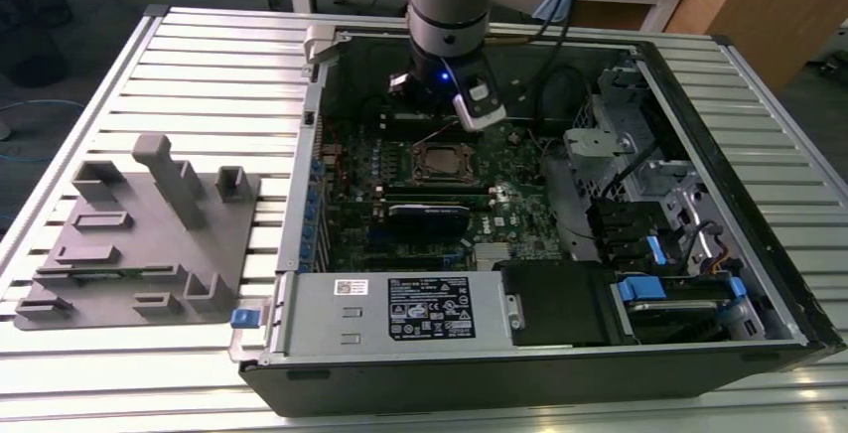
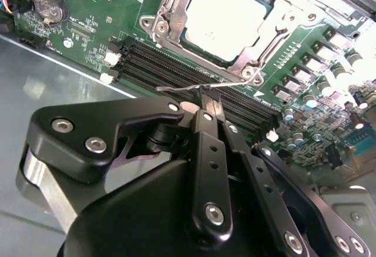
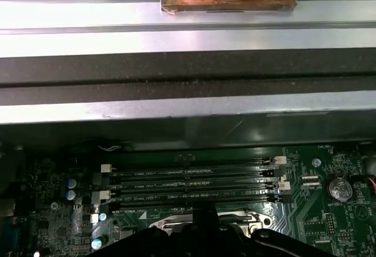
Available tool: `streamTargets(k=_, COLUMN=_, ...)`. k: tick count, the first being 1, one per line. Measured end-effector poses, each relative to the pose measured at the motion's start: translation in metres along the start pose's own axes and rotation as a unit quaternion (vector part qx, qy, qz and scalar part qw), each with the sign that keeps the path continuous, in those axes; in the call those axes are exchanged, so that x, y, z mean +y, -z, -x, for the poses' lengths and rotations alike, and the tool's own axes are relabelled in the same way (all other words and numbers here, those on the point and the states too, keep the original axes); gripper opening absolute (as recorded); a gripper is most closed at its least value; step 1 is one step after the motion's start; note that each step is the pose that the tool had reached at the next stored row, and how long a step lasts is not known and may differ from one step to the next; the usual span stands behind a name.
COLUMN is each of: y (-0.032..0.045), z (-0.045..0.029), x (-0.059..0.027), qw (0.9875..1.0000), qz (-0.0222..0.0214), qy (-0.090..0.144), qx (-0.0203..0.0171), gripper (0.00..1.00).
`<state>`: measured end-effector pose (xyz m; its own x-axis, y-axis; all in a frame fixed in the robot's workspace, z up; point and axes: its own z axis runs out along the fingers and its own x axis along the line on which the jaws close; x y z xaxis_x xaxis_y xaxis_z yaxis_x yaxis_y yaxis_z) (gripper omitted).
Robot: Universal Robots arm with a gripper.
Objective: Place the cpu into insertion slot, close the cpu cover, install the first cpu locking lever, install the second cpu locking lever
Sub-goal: 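Install the first cpu locking lever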
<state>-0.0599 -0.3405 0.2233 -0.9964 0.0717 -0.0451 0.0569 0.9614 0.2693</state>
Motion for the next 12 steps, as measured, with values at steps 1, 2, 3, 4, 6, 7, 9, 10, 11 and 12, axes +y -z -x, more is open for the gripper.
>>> streamTargets(k=1, y=-0.0006, z=0.0003, x=0.0001, qw=1.0, qz=-0.0001, qy=0.0, qx=0.0, gripper=0.1)
streamTargets(k=2, y=-0.0009, z=0.0006, x=0.0005, qw=1.0, qz=-0.0001, qy=0.0, qx=0.0, gripper=0.1)
streamTargets(k=3, y=-0.0011, z=0.001, x=0.0007, qw=1.0, qz=0.0, qy=0.0, qx=0.0, gripper=0.1)
streamTargets(k=4, y=-0.0012, z=0.0012, x=0.0008, qw=1.0, qz=-0.0001, qy=0.0, qx=0.0, gripper=0.1)
streamTargets(k=6, y=-0.0013, z=0.0013, x=0.0009, qw=1.0, qz=0.0, qy=0.0, qx=0.0, gripper=0.1)
streamTargets(k=7, y=-0.0013, z=0.0016, x=0.0009, qw=1.0, qz=0.0, qy=0.0, qx=0.0, gripper=0.1)
streamTargets(k=9, y=-0.0015, z=0.0026, x=0.001, qw=1.0, qz=0.0, qy=0.0, qx=0.0, gripper=0.1)
streamTargets(k=10, y=-0.0017, z=0.0032, x=0.001, qw=1.0, qz=0.0, qy=0.0, qx=0.0, gripper=0.1)
streamTargets(k=11, y=-0.0018, z=0.0037, x=0.0011, qw=1.0, qz=0.0, qy=0.0, qx=0.0, gripper=0.1)
streamTargets(k=12, y=-0.0019, z=0.0042, x=0.0011, qw=1.0, qz=-0.0001, qy=0.0, qx=0.0001, gripper=0.1)
